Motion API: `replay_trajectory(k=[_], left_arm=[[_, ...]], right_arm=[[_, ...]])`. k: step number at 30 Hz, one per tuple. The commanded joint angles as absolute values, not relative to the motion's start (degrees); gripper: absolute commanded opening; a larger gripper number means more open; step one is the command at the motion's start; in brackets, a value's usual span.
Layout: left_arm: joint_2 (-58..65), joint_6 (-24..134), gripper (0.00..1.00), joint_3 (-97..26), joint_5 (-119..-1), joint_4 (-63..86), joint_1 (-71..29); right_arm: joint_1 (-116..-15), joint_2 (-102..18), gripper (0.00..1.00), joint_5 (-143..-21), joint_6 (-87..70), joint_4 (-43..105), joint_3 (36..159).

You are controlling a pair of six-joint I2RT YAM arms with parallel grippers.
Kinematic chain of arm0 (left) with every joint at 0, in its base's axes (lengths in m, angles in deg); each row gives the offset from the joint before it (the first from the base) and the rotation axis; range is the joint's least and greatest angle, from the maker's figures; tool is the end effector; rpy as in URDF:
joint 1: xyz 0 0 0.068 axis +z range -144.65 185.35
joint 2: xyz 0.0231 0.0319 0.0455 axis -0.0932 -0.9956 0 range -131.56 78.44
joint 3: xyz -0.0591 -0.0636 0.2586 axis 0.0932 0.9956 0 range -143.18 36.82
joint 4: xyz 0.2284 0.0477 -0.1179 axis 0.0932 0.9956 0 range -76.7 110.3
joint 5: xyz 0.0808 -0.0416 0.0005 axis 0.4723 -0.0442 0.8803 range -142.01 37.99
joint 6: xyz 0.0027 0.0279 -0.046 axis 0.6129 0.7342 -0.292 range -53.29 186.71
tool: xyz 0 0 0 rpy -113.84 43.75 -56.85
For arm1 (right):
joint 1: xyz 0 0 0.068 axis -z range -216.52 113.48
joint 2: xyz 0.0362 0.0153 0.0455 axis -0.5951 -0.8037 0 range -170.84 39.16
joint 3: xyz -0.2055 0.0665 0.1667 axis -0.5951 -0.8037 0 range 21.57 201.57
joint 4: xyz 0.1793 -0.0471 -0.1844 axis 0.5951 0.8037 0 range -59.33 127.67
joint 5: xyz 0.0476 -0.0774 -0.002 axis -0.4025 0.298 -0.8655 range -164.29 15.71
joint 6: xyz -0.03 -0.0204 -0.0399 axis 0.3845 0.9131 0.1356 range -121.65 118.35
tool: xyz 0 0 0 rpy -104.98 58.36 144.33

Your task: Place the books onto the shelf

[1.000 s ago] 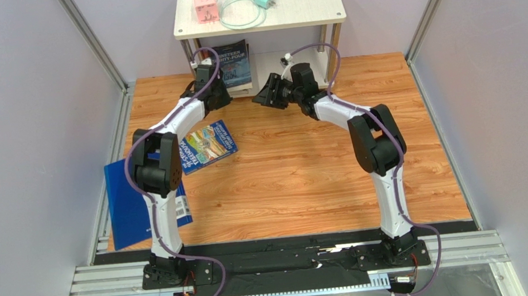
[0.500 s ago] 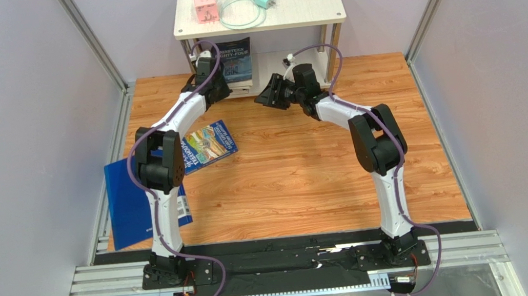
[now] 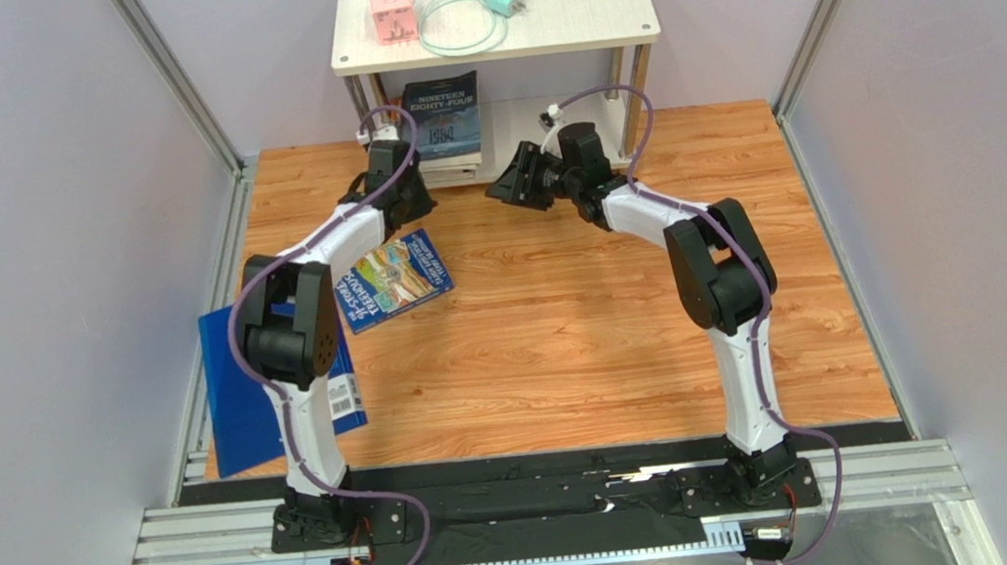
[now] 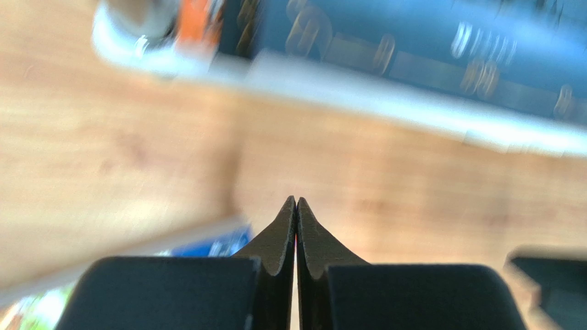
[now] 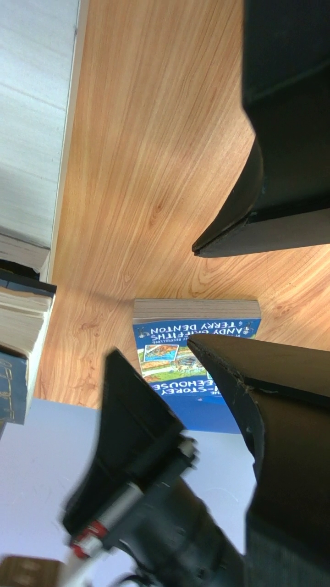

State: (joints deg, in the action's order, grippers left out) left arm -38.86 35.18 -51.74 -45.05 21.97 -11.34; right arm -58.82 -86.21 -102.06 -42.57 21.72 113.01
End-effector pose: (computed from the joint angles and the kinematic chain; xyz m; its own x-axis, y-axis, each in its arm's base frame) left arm 0.4529 -0.1313 0.2164 -0.5969 -0.3629 -0.7156 -0.1399 0.9253 -0.3526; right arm 0.4611 0.2070 0.1973 -0.7711 0.3102 -0.5560 -0.2930 0.6024 0.7424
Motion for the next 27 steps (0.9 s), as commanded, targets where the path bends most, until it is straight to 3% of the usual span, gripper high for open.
replay_trajectory(k=[1,4,7,9,16,23,27], left_arm=[[-26.7,37.8,0.0,-42.8,-43.5,14.9,-11.2],[-21.2,38.9,0.0,-37.6,-42.4,15.1,-11.2],[-16.8,38.3,0.0,-34.3,-40.8,18.4,-11.2],[-14.1,37.4,0.0,-32.4,-41.0,20.0,-11.1],[-3.0,34.5,0.0,-22.1,-41.5,19.5,-11.2],[6.5,35.9,0.0,-18.9,-41.6,21.6,-11.2],[10.1,36.5,0.0,-17.8,-40.6,23.1,-11.2]], right_arm=[[-58.6,-84.3,0.49,-99.4,-43.0,20.4,116.4],[-58.5,-85.6,0.43,-96.2,-43.2,22.2,120.2],[-58.5,-88.4,0.09,-93.4,-43.9,23.6,125.0],[-58.5,-91.8,0.01,-90.9,-44.3,26.4,130.8],[-58.4,-101.9,0.0,-85.8,-42.3,36.5,147.4],[-57.4,-100.2,0.0,-79.7,-42.8,31.2,142.6],[-57.4,-102.5,0.0,-79.8,-43.5,31.2,145.9]])
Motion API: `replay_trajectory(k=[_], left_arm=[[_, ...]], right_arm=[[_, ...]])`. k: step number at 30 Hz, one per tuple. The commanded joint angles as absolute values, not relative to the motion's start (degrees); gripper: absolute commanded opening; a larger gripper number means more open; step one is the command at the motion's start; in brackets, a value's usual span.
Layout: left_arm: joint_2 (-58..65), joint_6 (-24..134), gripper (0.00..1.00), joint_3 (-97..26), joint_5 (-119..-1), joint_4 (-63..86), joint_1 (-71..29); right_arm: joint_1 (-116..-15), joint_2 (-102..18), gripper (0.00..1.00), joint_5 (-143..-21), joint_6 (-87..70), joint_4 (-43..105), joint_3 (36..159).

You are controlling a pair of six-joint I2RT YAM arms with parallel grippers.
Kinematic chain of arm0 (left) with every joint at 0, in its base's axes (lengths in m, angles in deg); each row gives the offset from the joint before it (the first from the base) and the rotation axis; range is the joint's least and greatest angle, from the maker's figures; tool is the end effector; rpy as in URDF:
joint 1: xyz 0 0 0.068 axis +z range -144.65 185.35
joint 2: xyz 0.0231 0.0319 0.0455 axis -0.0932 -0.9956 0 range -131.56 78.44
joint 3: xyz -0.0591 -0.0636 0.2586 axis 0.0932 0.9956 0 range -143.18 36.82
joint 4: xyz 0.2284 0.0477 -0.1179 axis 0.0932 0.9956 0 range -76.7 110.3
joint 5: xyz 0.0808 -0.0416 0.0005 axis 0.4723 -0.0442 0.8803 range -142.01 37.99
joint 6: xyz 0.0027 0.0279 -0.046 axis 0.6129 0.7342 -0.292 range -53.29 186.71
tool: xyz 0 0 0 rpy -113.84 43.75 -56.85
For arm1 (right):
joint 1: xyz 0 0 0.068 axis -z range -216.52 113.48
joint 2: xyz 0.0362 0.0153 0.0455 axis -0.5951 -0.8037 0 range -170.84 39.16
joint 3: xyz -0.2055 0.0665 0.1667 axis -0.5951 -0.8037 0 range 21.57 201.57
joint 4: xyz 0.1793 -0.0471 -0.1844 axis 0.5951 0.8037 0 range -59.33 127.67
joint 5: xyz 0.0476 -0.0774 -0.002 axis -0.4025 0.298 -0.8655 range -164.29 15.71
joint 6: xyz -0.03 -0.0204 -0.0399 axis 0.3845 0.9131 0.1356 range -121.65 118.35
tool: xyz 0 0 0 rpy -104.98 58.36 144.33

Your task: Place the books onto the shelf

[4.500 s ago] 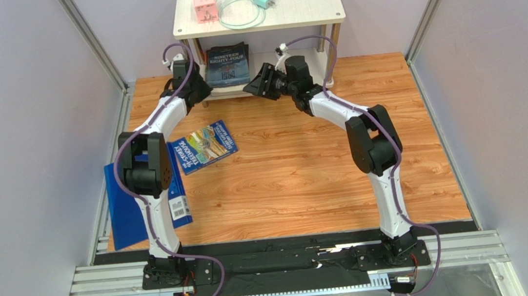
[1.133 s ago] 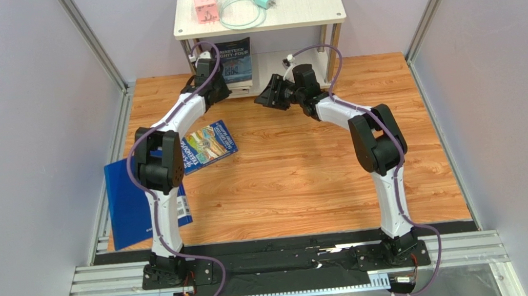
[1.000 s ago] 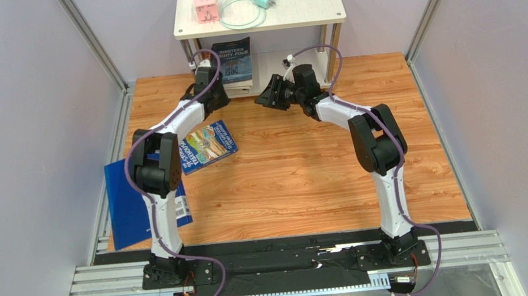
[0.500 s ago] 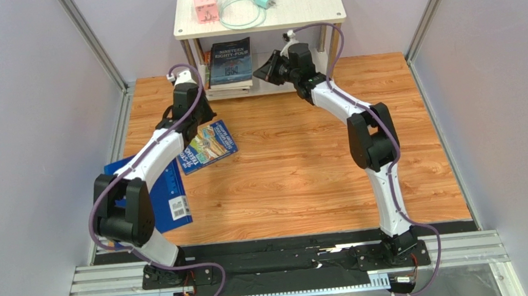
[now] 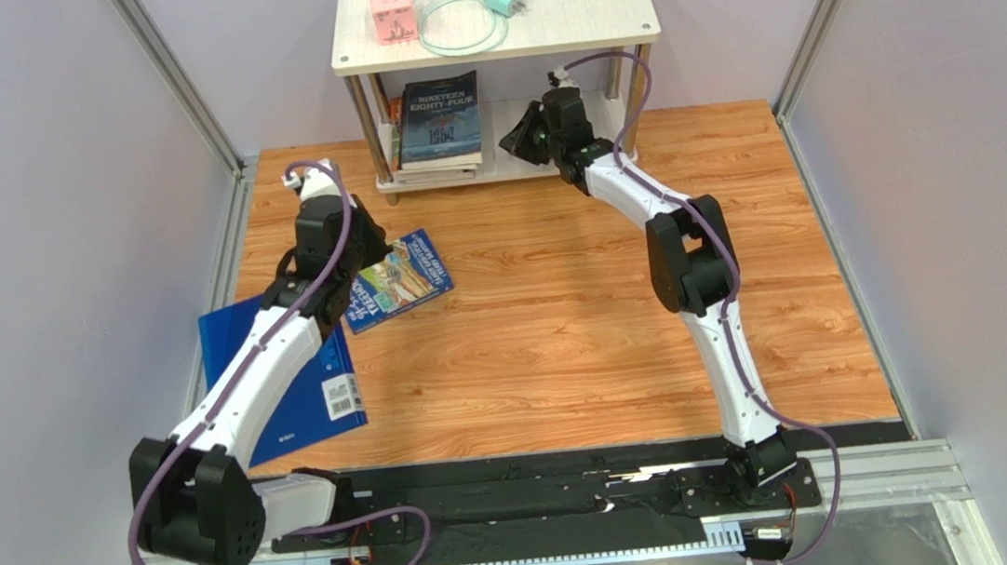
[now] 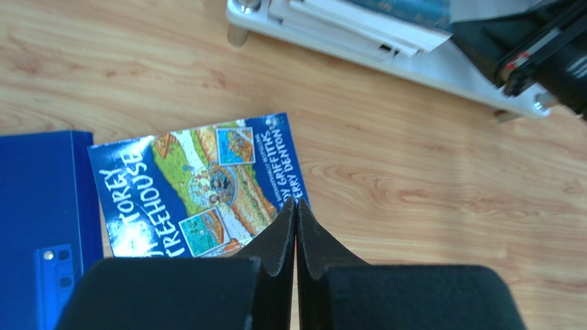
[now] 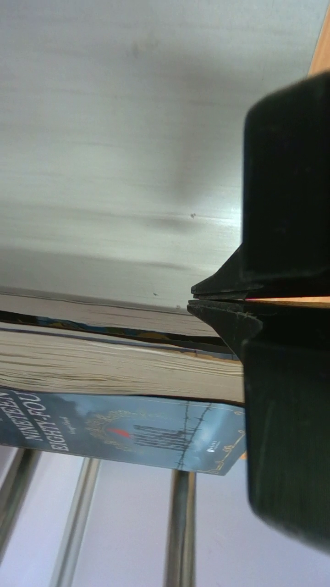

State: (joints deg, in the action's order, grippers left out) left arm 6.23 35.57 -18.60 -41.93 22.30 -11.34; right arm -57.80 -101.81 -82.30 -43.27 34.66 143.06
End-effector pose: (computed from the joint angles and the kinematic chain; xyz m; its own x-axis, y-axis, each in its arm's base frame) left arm 0.2790 -0.0772 0.3040 -0.4248 -0.4041 -0.8101 -0.1027 0.9106 -0.4004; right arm 0.5351 0.2137 0.2111 -0.5952 0.4741 -0.6488 -0.1112 0.7511 0.6508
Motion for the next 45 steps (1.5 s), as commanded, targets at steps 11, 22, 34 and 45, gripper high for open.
replay_trajectory(k=[11,22,34,45], left_arm=[[18.3,35.2,0.0,-15.3,-42.4,26.4,-11.2],[21.5,34.4,0.0,-13.5,-45.9,28.2,-11.2],[23.5,33.8,0.0,-10.3,-46.5,28.8,-11.2],[23.8,33.7,0.0,-9.6,-46.3,29.2,-11.2]], right_arm=[[-58.1,-110.2,0.01,-81.1,-45.9,31.2,156.2],[-59.9,-110.5,0.01,-78.2,-45.9,27.0,157.8],[-61.4,-113.3,0.01,-77.6,-45.2,27.1,161.8],[-61.3,-114.0,0.01,-77.7,-44.7,27.2,163.2]])
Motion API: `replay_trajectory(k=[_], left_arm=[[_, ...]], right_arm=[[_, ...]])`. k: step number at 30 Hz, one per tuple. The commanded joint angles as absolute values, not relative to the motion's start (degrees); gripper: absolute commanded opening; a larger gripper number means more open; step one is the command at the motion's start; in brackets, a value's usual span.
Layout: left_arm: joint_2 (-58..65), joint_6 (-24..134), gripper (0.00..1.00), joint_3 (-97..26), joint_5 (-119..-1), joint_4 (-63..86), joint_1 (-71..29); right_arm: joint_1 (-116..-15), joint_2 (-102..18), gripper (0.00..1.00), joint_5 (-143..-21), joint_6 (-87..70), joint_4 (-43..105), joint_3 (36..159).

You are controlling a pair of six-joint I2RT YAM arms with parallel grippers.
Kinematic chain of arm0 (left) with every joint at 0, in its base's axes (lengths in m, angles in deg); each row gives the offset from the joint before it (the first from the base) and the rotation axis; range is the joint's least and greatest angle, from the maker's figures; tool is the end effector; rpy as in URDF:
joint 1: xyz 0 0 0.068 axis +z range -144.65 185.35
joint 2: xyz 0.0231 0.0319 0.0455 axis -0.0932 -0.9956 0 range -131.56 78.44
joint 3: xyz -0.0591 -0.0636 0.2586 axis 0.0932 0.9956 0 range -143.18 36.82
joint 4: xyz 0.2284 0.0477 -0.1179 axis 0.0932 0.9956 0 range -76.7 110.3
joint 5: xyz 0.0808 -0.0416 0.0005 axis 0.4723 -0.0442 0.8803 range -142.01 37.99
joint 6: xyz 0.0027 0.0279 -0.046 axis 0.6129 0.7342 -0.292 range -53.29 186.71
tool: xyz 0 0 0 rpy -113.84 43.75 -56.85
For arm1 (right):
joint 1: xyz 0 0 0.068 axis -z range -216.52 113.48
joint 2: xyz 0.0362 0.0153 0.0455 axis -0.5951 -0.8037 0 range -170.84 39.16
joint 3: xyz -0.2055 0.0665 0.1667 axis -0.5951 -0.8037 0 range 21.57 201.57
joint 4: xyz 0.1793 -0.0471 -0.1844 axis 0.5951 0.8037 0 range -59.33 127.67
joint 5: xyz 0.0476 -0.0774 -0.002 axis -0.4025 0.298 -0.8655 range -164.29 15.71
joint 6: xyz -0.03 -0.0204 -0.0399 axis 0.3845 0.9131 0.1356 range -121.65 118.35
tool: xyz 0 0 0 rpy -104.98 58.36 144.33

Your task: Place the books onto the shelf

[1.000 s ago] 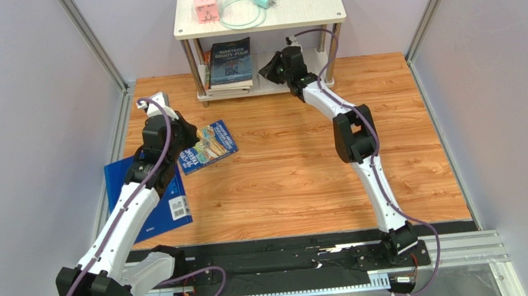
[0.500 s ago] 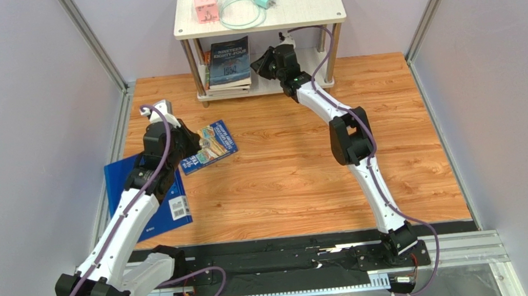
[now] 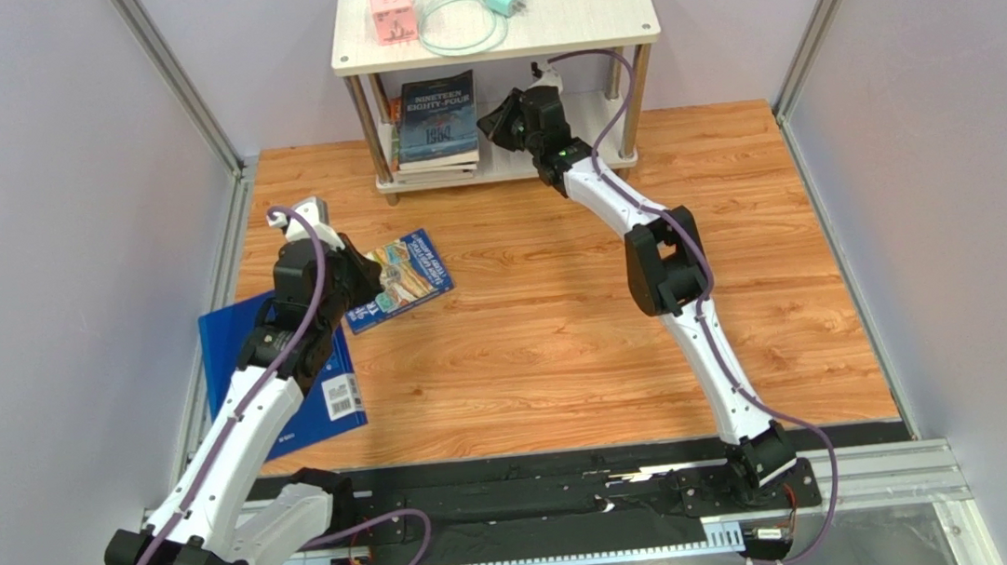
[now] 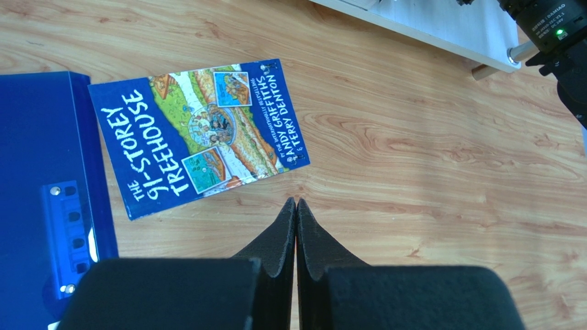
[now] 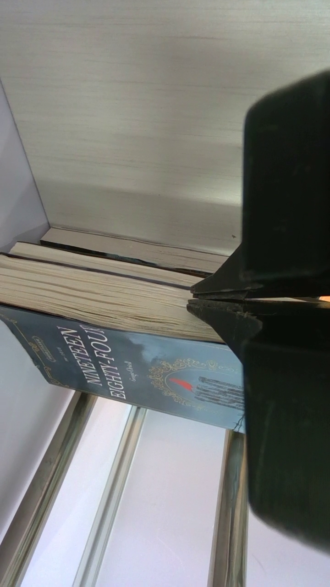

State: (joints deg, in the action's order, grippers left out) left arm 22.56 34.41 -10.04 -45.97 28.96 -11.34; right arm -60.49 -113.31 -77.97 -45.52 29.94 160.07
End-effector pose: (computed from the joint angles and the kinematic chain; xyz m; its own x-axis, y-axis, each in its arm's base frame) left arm 0.2144 -0.0604 0.3071 -0.4417 -0.4223 -0.7916 -0.0497 0.8925 -0.4484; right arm 0.5591 0.2511 0.2095 -0.4714 0.5474 -0.6915 -0.1884 0.7035 0.6853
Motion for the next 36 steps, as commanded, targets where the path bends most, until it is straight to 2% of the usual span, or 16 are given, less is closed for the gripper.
replay_trajectory(k=[1,25,27,31,36], left_arm=[[23.9,33.7,0.0,-9.3,-46.3,29.2,-11.2],[24.7,33.9,0.0,-7.2,-44.5,29.0,-11.2],[24.7,34.0,0.0,-7.1,-44.3,29.2,-11.2],[25.0,34.6,0.0,-7.0,-43.8,29.8,-11.2],[25.2,35.1,0.0,-6.4,-43.0,30.1,-11.2]], right_arm=[[-61.4,-114.0,0.01,-77.8,-44.9,27.1,163.2],[-62.3,-114.7,0.01,-79.8,-45.3,27.5,163.3],[-62.1,-112.7,0.01,-79.0,-45.8,26.3,160.8],[-61.4,-104.7,0.02,-74.8,-46.5,19.5,144.6],[-60.3,-93.7,0.03,-72.7,-45.3,16.0,133.0]])
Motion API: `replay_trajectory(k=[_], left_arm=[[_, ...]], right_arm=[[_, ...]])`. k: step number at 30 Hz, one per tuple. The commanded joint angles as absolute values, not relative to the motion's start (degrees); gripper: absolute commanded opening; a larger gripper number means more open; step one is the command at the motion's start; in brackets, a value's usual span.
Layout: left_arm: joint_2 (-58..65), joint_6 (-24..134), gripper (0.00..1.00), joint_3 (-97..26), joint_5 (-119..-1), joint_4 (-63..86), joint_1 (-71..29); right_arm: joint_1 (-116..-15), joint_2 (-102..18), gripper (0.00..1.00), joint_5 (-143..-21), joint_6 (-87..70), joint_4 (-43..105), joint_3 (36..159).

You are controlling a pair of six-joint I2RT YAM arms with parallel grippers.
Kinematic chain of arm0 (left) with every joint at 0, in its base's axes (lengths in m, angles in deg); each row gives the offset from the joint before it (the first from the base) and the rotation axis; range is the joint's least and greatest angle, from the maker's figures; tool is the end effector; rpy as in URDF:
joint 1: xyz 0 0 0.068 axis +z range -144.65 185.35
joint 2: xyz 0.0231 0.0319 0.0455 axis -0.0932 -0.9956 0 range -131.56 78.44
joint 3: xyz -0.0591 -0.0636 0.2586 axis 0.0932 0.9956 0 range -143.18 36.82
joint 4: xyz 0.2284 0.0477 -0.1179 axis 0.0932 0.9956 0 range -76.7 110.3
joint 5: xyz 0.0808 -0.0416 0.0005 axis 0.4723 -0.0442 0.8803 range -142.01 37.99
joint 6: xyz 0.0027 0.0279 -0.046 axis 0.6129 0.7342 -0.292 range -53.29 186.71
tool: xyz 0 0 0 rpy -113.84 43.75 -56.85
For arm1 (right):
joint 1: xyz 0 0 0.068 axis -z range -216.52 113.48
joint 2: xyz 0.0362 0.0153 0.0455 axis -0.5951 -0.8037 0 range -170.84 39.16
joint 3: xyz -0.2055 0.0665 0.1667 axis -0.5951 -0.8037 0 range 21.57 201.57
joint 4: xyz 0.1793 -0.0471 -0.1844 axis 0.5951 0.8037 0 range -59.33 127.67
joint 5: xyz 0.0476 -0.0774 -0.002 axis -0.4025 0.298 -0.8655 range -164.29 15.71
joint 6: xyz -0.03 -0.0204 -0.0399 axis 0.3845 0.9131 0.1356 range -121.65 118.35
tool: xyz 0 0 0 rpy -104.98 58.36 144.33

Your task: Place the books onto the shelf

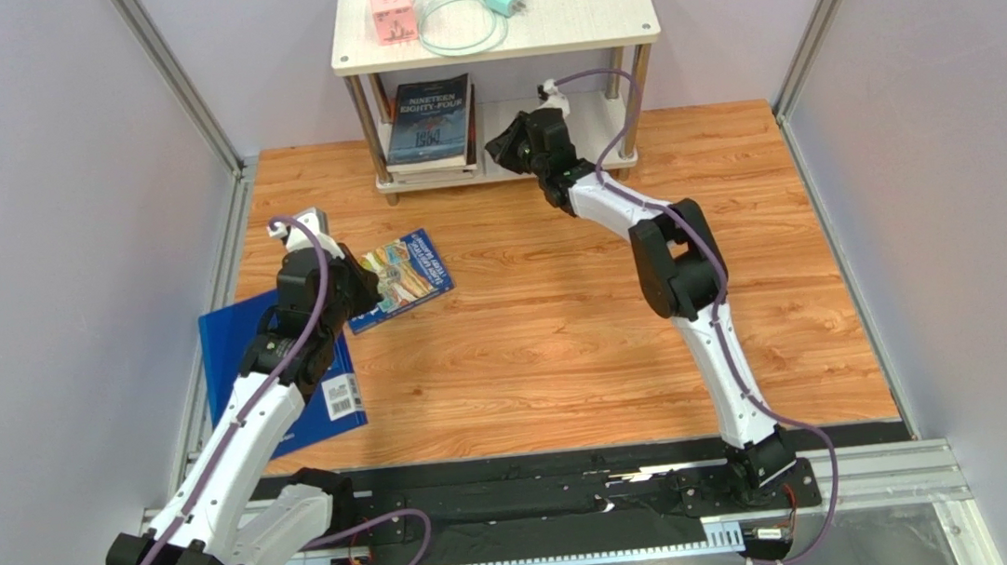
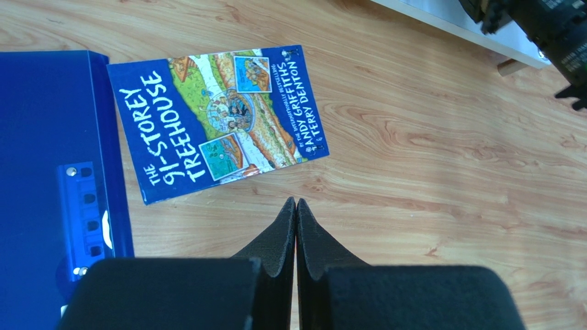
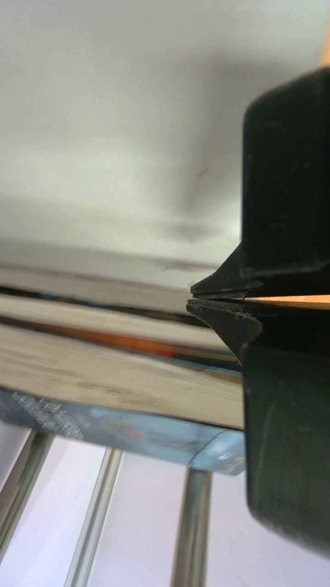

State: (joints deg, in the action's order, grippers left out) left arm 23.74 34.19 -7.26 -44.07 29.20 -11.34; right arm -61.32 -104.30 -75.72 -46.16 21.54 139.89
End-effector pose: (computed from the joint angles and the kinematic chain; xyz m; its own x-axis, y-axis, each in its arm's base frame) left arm 0.2093 -0.0576 0.2939 -0.4499 -0.4209 -0.7877 -0.0899 0.8988 -0.4290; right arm 0.5304 0.2460 0.1907 -0.4878 0.5467 -0.6806 -0.1390 0.7210 0.6788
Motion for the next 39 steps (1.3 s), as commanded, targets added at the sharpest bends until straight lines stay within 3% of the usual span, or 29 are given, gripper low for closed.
replay_trajectory(k=[1,9,16,28,39], left_arm=[[24.8,35.2,0.0,-6.3,-43.0,30.1,-11.2],[15.4,32.3,0.0,-9.8,-40.9,35.1,-11.2],[-0.8,25.5,0.0,-16.1,-39.2,43.8,-10.0],[-4.7,19.2,0.0,-13.5,-45.4,40.7,6.8],[-22.0,22.8,0.0,-26.0,-49.1,43.5,9.0]], right_arm=[[-60.0,-92.2,0.04,-73.1,-45.5,15.7,131.0],[-61.2,-79.1,0.15,-85.0,-43.0,20.0,115.5],[-68.2,-80.5,0.44,-92.6,-38.4,32.1,118.4],[-72.7,-94.0,0.45,-93.7,-39.9,38.2,128.6],[-72.6,-98.1,0.44,-93.0,-37.9,40.3,131.4]])
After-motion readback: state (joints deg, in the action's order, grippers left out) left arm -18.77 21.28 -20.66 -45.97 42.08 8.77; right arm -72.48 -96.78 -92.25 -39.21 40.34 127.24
